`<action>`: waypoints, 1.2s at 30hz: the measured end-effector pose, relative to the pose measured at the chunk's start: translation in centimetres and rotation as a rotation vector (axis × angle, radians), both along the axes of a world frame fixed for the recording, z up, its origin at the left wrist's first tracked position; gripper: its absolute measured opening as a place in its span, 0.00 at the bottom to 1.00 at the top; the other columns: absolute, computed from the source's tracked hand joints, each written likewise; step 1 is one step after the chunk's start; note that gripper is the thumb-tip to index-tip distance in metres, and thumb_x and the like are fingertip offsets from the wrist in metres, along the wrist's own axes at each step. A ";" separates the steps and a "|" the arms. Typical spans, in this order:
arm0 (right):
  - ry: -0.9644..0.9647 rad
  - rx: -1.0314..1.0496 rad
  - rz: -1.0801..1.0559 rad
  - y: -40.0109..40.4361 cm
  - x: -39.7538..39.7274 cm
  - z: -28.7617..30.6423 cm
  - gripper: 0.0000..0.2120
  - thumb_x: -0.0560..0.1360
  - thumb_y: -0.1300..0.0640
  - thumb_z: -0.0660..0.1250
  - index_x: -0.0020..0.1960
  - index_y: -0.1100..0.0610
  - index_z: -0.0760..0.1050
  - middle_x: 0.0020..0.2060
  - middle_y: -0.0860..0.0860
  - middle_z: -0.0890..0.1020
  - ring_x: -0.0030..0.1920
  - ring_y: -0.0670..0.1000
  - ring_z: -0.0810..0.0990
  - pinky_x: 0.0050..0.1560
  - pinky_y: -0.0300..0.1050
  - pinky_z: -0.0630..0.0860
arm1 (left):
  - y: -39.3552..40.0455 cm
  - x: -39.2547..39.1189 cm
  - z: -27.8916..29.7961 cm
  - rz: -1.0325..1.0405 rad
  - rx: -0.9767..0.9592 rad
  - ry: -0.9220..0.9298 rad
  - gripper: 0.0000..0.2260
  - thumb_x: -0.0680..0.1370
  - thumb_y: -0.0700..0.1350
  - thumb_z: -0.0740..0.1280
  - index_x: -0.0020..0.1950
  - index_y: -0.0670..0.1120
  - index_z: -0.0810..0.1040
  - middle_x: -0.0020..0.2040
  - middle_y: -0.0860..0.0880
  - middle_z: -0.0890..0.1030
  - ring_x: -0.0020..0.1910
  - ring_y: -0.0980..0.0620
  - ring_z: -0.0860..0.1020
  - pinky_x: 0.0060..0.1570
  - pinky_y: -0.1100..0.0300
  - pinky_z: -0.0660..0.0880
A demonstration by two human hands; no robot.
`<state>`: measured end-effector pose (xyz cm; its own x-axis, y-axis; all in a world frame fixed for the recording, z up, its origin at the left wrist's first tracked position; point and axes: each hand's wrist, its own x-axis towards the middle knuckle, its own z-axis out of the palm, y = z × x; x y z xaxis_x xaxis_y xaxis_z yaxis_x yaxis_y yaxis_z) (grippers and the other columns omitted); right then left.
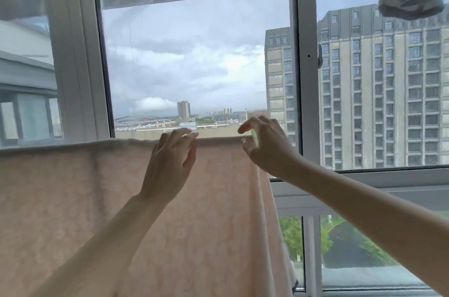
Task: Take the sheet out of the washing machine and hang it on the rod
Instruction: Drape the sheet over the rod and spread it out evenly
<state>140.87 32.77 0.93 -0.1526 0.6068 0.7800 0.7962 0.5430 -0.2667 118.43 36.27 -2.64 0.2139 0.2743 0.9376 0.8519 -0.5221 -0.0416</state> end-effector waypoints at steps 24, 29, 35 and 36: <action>-0.292 0.274 0.050 0.4 -6.4 1.5 0.03 0.79 0.59 0.61 0.46 0.54 0.70 0.43 0.49 0.77 0.44 0.52 0.75 0.51 0.54 0.74 | -1.0 -7.6 1.8 -0.160 -0.074 -0.432 0.04 0.78 0.41 0.68 0.45 0.48 0.81 0.44 0.52 0.79 0.47 0.48 0.79 0.52 0.45 0.77; -0.286 0.231 0.090 0.1 -5.9 0.2 0.07 0.81 0.47 0.54 0.48 0.49 0.64 0.54 0.44 0.82 0.48 0.51 0.81 0.38 0.51 0.79 | -2.1 -7.8 0.2 -0.085 0.065 -0.285 0.06 0.80 0.41 0.65 0.47 0.43 0.81 0.43 0.51 0.78 0.46 0.50 0.77 0.48 0.52 0.74; -0.419 0.285 0.069 1.2 -5.3 -1.1 0.06 0.82 0.47 0.51 0.48 0.47 0.61 0.58 0.44 0.80 0.60 0.49 0.78 0.47 0.51 0.80 | -1.6 -8.3 -2.5 -0.029 -0.180 -0.321 0.15 0.80 0.54 0.58 0.45 0.49 0.81 0.41 0.55 0.80 0.42 0.54 0.78 0.44 0.50 0.77; -0.439 0.306 0.121 1.5 -5.4 -1.2 0.02 0.82 0.52 0.55 0.50 0.47 0.62 0.62 0.45 0.79 0.67 0.49 0.73 0.56 0.51 0.78 | -1.8 -8.1 -2.4 -0.039 -0.230 -0.420 0.16 0.81 0.55 0.58 0.44 0.49 0.81 0.40 0.55 0.81 0.41 0.54 0.79 0.42 0.51 0.77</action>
